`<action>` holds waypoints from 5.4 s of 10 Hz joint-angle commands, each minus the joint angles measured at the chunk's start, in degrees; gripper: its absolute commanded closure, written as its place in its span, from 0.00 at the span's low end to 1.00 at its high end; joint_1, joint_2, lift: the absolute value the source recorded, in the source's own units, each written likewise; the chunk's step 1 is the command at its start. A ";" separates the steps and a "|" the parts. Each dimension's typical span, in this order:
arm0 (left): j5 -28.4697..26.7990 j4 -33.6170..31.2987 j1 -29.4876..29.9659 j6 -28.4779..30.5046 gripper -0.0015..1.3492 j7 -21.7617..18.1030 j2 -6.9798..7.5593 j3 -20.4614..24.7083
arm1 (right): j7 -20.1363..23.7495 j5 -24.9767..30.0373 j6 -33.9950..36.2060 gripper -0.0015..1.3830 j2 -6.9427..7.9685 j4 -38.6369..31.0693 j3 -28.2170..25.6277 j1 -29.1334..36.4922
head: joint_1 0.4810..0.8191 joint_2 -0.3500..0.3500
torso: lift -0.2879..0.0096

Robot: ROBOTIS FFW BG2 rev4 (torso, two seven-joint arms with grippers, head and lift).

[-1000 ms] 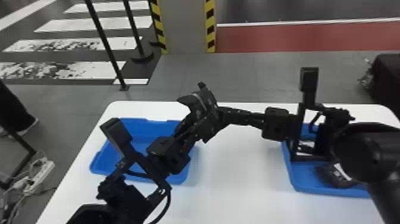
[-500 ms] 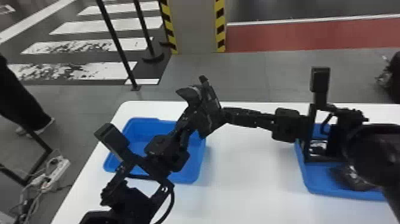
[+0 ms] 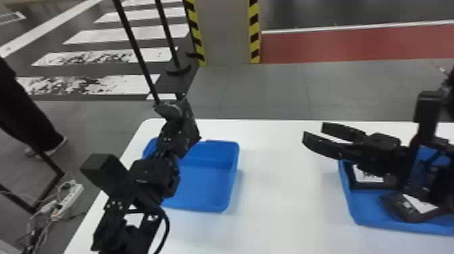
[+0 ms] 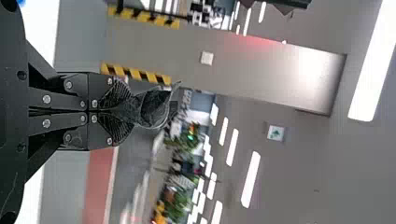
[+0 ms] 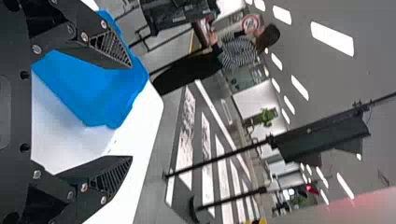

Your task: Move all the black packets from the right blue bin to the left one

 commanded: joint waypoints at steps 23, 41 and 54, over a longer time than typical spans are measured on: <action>6.79 14.16 0.16 -21.93 0.09 0.43 -0.23 -6.35 | -26.62 15.51 6.16 0.15 -3.30 2.83 -17.97 7.29 | 0.63 0.22 | 0.60; 8.11 14.16 1.00 -20.66 0.10 -1.06 -0.23 -4.94 | -28.73 13.84 1.94 0.83 -1.19 13.38 -13.05 1.66 | 0.63 0.30 | 0.60; 11.01 14.16 1.85 -20.94 0.10 -1.32 0.44 -7.05 | -57.30 1.71 -8.04 0.10 5.75 -6.03 -8.13 18.82 | 0.63 0.36 | 0.60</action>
